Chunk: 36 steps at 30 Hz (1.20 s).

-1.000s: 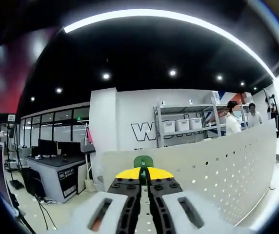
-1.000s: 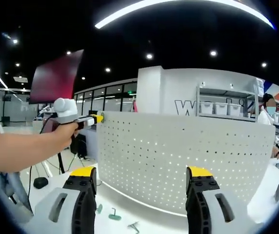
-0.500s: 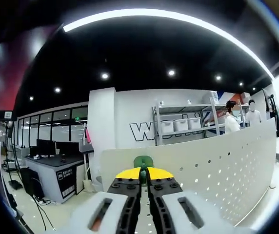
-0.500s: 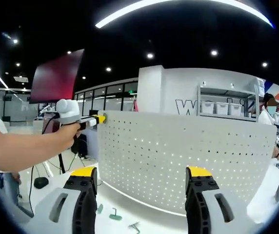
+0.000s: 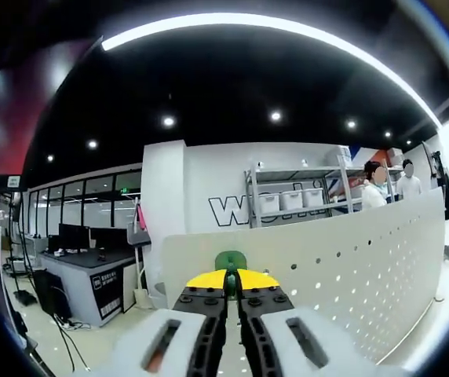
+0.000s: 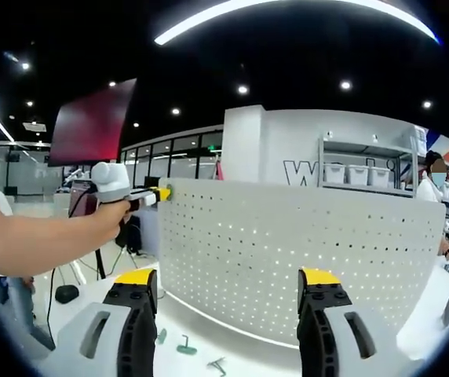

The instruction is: Insert the hook assembly into the mounting plate slot until the hook locks in place.

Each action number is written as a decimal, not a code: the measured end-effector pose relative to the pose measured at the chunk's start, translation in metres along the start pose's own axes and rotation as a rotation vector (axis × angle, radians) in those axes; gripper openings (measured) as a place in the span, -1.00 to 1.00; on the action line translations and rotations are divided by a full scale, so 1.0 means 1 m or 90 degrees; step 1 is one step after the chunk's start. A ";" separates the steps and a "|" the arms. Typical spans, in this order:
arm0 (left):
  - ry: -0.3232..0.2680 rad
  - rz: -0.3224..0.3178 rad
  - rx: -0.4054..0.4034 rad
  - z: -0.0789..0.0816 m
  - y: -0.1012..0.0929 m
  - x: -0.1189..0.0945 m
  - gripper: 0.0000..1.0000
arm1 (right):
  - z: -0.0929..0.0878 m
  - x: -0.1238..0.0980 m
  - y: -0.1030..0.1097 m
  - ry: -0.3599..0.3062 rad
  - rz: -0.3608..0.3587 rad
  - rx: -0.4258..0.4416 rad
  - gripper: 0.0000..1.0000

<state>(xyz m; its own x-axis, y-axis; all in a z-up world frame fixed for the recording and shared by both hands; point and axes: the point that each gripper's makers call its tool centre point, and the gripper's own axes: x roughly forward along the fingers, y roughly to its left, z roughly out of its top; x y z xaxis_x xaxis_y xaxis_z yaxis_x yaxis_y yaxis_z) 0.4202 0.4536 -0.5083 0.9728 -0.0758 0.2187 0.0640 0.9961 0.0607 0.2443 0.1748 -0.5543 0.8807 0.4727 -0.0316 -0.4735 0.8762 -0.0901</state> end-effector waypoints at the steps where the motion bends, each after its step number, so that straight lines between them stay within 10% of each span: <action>1: 0.000 0.000 0.000 -0.001 0.000 0.000 -0.92 | 0.000 0.000 0.000 0.000 0.000 0.000 0.49; 36: 0.009 -0.010 0.024 -0.015 -0.005 0.002 -0.92 | 0.000 -0.001 -0.002 0.005 0.001 -0.006 0.43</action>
<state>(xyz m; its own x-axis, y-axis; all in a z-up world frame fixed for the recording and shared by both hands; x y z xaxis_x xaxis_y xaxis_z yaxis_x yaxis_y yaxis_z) 0.4256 0.4491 -0.5224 0.9748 -0.0898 0.2043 0.0703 0.9924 0.1006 0.2445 0.1731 -0.5541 0.8799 0.4735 -0.0397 -0.4750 0.8744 -0.0993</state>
